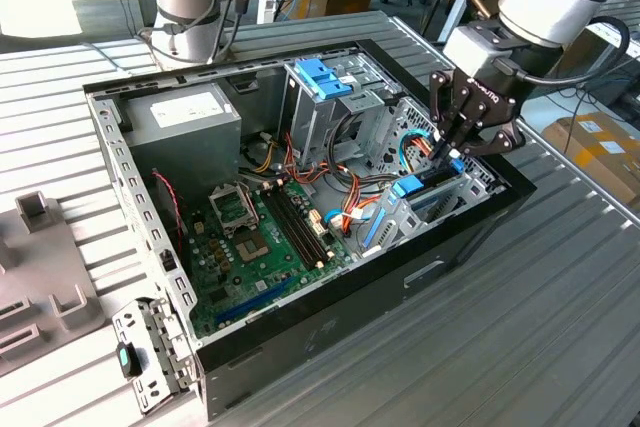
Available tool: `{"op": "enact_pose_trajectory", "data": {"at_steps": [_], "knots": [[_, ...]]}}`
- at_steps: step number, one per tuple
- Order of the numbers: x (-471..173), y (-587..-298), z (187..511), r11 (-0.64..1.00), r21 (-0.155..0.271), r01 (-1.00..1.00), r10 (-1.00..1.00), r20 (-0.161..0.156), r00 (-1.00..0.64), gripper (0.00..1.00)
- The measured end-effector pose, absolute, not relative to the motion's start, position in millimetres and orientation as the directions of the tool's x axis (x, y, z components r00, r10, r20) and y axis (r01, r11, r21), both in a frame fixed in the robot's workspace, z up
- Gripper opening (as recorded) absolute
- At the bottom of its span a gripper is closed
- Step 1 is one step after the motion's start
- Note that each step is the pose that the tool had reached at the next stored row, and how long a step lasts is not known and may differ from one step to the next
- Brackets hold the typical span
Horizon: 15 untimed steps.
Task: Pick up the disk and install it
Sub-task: 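Insert the first disk wire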
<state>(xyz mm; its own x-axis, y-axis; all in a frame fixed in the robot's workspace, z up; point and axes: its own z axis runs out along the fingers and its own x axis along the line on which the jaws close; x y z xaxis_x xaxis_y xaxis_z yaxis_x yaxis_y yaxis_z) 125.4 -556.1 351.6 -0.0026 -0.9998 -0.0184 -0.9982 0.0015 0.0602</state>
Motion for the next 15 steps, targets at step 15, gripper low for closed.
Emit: {"op": "enact_pose_trajectory", "data": {"at_steps": [15], "knots": [[125.9,-555.1,351.3,0.001,0.033,-0.999,-1.0,-0.018,-0.001,0.17]]}}
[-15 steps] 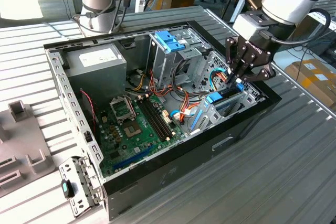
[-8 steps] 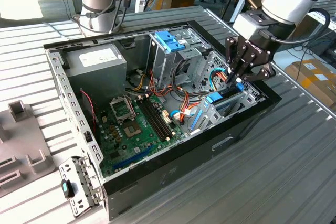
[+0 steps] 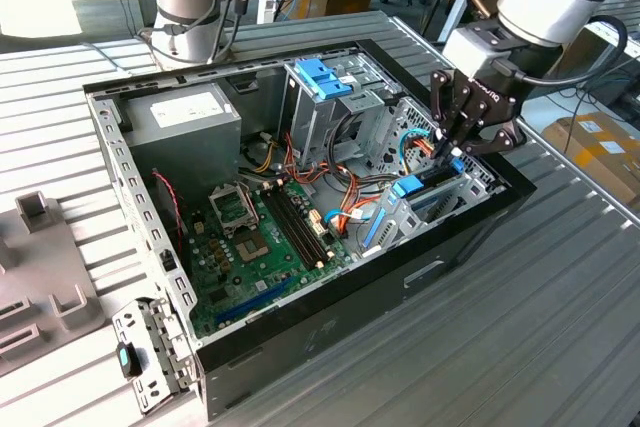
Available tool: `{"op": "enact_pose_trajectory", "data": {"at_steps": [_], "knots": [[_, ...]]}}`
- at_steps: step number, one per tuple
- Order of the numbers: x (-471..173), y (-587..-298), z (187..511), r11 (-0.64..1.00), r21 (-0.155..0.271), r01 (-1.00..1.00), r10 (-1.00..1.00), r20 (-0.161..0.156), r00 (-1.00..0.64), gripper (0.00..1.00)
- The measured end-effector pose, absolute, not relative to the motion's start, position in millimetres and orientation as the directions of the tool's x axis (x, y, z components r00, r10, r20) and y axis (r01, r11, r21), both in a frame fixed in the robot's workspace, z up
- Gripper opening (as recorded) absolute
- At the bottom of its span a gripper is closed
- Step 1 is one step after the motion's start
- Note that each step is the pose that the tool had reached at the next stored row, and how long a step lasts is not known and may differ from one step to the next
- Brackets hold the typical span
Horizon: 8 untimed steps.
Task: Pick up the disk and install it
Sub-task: 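Insert the first disk wire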
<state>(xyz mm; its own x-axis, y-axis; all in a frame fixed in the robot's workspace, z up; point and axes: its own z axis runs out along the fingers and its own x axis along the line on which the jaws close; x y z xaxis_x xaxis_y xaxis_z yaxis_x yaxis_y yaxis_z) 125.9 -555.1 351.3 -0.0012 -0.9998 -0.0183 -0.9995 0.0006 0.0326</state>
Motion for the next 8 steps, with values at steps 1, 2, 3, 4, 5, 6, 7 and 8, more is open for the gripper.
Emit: {"op": "enact_pose_trajectory", "data": {"at_steps": [1,2,3,4,5,6,7,8], "knots": [[124.4,-555.1,351.3,0.0,0.032,-0.999,-1.0,-0.018,-0.001,0.17],[122.5,-555.1,351.3,0.0,0.032,-0.999,-1.0,-0.018,-0.001,0.17],[118.7,-555.2,351.3,0.0,0.032,-0.999,-1.0,-0.018,-0.001,0.17],[116.2,-555.1,351.3,0.0,0.031,-1.0,-1.0,-0.018,-0.001,0.17],[113.2,-555.2,351.3,0.0,0.03,-1.0,-1.0,-0.018,-0.001,0.17],[110.7,-555.1,351.3,0.0,0.029,-1.0,-1.0,-0.018,-0.001,0.17],[108.1,-555.1,351.3,0.0,0.027,-1.0,-1.0,-0.018,-0.001,0.17],[105.1,-555.1,351.4,0.0,0.025,-1.0,-1.0,-0.018,-0.001,0.17]]}}
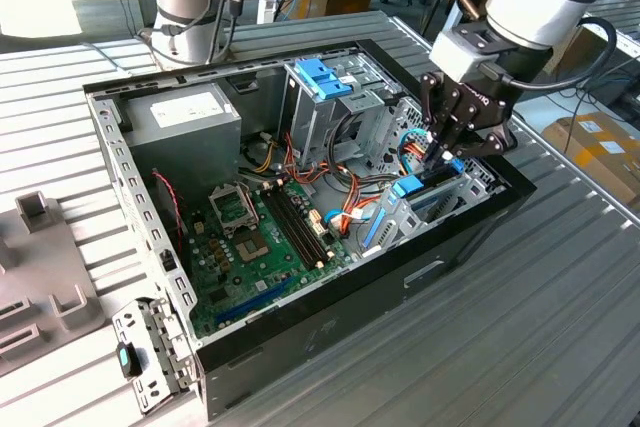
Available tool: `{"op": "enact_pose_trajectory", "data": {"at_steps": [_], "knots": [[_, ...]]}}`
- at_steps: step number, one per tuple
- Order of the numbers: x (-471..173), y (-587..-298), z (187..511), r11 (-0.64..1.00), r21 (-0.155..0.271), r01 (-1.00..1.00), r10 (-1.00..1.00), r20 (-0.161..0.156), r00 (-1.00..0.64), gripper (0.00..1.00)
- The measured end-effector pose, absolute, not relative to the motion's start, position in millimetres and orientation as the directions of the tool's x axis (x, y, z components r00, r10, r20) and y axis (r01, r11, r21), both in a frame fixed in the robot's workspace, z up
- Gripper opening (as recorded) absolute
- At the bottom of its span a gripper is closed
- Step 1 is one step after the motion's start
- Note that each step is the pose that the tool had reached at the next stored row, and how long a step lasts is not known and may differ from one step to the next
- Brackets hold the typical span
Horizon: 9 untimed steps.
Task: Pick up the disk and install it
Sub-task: 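Insert the first disk wire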
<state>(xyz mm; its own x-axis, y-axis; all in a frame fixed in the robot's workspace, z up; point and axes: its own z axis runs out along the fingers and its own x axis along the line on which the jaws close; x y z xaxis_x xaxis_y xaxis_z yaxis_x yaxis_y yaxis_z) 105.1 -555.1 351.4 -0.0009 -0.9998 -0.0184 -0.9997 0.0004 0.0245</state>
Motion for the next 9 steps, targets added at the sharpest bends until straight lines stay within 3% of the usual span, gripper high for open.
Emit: {"op": "enact_pose_trajectory", "data": {"at_steps": [9], "knots": [[91.1,-555.1,356.9,0.0,0.003,-1.0,-1.0,-0.019,-0.001,0.17]]}}
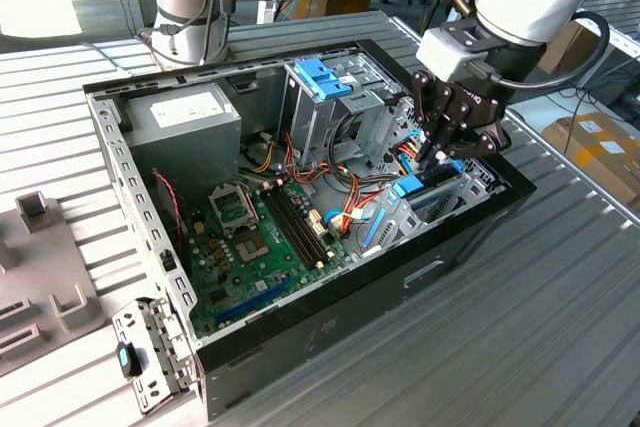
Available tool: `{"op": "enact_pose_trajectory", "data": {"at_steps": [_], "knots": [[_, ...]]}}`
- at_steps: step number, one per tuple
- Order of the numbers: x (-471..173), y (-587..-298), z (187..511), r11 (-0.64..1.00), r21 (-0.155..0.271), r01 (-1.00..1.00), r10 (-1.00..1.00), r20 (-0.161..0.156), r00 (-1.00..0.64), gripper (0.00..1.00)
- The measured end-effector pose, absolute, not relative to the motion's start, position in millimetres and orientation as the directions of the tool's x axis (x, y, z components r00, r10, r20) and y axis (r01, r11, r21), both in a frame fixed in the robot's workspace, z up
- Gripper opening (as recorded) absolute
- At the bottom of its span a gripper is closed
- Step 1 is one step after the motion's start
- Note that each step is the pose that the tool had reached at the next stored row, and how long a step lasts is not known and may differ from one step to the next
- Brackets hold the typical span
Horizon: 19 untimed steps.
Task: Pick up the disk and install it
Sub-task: 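Insert the first disk wire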
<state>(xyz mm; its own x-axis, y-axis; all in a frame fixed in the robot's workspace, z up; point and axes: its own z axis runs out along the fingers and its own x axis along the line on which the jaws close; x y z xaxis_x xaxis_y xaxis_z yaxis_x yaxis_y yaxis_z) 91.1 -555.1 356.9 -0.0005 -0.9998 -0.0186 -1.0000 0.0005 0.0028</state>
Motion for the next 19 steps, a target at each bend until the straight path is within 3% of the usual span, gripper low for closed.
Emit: {"op": "enact_pose_trajectory", "data": {"at_steps": [9,13,19], "knots": [[90.9,-555.1,357.0,0.001,-0.006,-1.0,-1.0,-0.018,-0.001,0.17],[91.0,-555.0,356.4,0.0,-0.045,-0.999,-1.0,-0.019,0.0,0.17],[90.6,-555.1,355.0,0.0,-0.144,-0.99,-1.0,-0.018,0.002,0.17]]}}
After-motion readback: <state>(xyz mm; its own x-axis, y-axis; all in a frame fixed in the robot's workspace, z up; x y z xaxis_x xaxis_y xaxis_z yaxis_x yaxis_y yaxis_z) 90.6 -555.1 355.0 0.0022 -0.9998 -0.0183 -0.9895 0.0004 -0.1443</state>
